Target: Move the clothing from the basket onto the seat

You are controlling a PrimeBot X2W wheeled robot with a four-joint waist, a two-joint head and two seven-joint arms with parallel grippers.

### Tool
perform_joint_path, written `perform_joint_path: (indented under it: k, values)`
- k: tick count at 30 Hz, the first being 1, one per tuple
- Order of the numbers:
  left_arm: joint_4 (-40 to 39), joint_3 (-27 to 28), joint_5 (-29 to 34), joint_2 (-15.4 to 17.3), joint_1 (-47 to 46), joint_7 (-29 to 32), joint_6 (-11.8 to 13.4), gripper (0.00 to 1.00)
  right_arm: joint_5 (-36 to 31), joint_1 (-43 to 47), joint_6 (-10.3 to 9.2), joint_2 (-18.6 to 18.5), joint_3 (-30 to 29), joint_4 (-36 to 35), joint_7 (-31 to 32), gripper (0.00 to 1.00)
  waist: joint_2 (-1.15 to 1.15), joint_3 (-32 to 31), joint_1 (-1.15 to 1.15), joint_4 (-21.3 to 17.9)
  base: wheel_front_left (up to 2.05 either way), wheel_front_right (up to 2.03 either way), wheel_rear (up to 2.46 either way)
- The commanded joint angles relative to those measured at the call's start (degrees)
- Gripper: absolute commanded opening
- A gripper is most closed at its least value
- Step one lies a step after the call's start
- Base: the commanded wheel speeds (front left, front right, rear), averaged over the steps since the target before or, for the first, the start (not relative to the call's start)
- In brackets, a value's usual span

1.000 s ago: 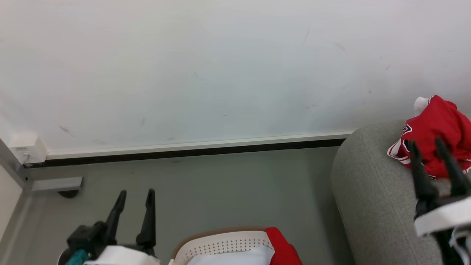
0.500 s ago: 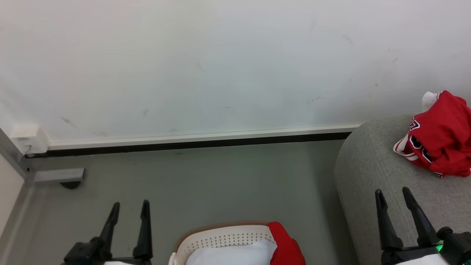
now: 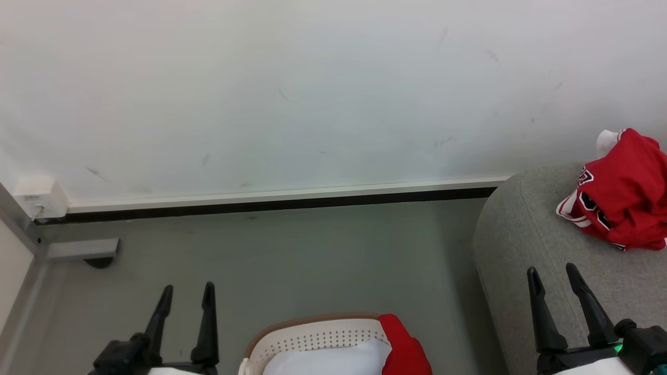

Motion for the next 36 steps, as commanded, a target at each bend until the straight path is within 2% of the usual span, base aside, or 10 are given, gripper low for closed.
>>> perform_joint_path:
  k: [1, 15, 22, 32, 36]
  values:
    - [-0.38, 0.17, -0.43, 0.14, -0.06, -0.02, 0.10, 1.00, 0.17, -0.49, -0.13, -0.19, -0.03, 0.17, 0.02, 1.00, 0.00, 0.06, 0.00, -0.16, 0.00, 0.00, 0.00]
    - [-0.07, -0.19, -0.78, 0.14, -0.74, -0.02, 0.00, 1.00, 0.74, -1.25, -0.13, -0.80, 0.17, 0.21, 0.01, 1.00, 0.00, 1.13, 0.00, -1.27, 0.00, 0.00, 0.00]
    - [1.09, -3.72, 0.07, 0.15, -4.13, -0.02, -0.99, 1.00, 0.66, -2.11, -0.13, -2.99, -2.56, -1.16, 0.02, 1.00, 0.00, 4.39, 0.00, -2.86, 0.00, 0.00, 0.00]
    - [10.37, -9.27, 1.60, 0.18, -12.53, -0.02, -2.38, 1.00, 1.28, -8.18, -0.13, -3.31, -2.88, -2.94, 0.03, 1.00, 0.00, 14.19, 0.00, -7.67, 0.00, 0.00, 0.00]
    - [19.18, -11.76, 2.30, 1.07, -17.17, -0.02, -3.53, 1.00, 1.35, -11.23, -0.13, -2.47, -2.80, -3.75, 0.03, 1.00, 0.00, 18.72, 0.00, -10.04, 0.00, 0.00, 0.00]
